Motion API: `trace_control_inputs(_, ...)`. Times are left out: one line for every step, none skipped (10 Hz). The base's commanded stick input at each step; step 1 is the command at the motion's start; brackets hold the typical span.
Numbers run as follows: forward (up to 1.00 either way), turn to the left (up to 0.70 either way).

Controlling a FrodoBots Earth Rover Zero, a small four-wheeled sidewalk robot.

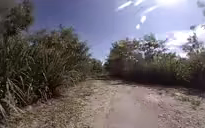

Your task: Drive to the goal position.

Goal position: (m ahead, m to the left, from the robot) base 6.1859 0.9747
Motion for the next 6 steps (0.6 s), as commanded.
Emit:
trace_control_inputs(0.00,-0.45)
trace_control_inputs(0.00,-0.45)
trace_control_inputs(0.00,-0.45)
trace_control_inputs(0.00,-0.45)
trace_control_inputs(0.00,-0.45)
trace_control_inputs(0.00,-0.45)
